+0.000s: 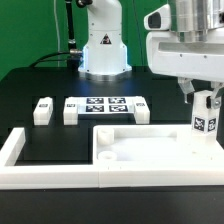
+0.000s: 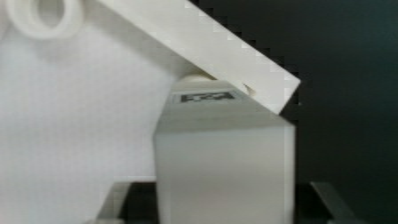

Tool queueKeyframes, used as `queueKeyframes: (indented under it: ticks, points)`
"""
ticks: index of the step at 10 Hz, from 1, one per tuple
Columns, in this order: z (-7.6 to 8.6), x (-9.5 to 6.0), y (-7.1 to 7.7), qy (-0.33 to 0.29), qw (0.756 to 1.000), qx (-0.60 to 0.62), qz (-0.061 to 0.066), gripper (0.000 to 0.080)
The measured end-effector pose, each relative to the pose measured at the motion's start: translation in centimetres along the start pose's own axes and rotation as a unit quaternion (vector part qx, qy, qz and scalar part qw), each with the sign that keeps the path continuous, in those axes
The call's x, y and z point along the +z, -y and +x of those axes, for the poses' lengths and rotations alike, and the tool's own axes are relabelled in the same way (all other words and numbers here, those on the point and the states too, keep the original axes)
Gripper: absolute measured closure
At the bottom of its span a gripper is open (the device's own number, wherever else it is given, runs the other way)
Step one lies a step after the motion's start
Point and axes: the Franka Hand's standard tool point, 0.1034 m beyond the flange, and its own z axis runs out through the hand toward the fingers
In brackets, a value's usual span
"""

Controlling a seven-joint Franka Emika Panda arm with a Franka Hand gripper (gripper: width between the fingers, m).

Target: Assemble desk

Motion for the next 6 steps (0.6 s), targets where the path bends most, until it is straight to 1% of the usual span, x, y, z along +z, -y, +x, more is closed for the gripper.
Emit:
queueKeyframes:
  ticks: [1,2,4,6]
  points:
    - [0.33,0.09,-0.34,0.003,0.995,0.092,0.029,0.0506]
    - [0.23,0.04,-0.49,0.009,0.988,0.148,0.038,0.0506]
    - [0.13,0.06,-0.47,0.02,0.972,0.232,0.039,0.0505]
    - [0.09,0.12,-0.51,0.018,0.98,0.195,0.039,0.0505]
